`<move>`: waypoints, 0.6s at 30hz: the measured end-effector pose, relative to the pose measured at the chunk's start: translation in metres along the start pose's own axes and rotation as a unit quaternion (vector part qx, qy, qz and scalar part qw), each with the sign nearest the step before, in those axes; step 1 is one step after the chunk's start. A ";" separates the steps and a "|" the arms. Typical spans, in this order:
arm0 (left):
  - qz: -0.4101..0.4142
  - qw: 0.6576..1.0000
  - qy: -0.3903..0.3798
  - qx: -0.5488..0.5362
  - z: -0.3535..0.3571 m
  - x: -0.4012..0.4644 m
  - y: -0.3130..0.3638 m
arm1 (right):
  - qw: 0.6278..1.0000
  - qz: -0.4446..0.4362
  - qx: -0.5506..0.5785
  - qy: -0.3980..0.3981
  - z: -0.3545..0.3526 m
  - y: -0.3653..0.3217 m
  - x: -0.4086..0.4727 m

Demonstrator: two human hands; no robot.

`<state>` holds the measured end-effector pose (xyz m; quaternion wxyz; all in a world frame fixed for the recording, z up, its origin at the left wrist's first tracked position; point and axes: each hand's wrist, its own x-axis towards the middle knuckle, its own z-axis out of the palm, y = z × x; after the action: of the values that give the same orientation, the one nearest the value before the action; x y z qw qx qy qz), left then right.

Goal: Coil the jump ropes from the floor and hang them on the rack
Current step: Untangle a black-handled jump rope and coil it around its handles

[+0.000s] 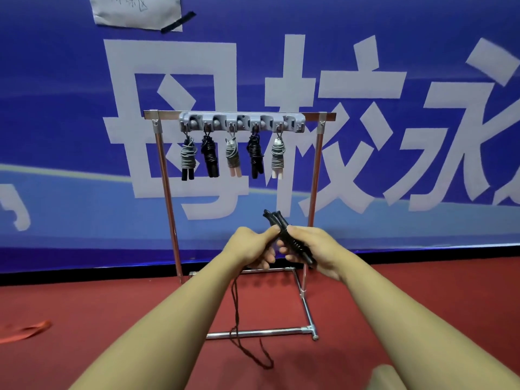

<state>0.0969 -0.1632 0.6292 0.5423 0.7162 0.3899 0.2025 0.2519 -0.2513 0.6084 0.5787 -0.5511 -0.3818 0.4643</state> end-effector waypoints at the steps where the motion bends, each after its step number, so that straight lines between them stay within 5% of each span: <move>1: -0.001 1.000 -0.002 0.030 0.000 0.000 -0.003 | 1.000 -0.002 -0.004 0.000 0.000 0.003 -0.001; 6: 0.009 0.985 -0.020 0.169 -0.003 0.005 -0.021 | 0.999 -0.032 -0.042 -0.003 0.004 0.025 -0.007; 12: 0.032 0.995 -0.090 0.007 0.007 -0.008 -0.052 | 0.986 -0.067 -0.117 0.093 0.008 0.052 -0.019; 18: 0.046 0.990 -0.125 0.035 0.023 -0.027 -0.096 | 0.983 -0.003 -0.160 0.095 0.009 0.090 -0.033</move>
<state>0.0647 -0.1880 0.5350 0.5512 0.7717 0.2928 0.1219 0.2241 -0.2837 0.5225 0.5180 -0.6769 -0.3963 0.3412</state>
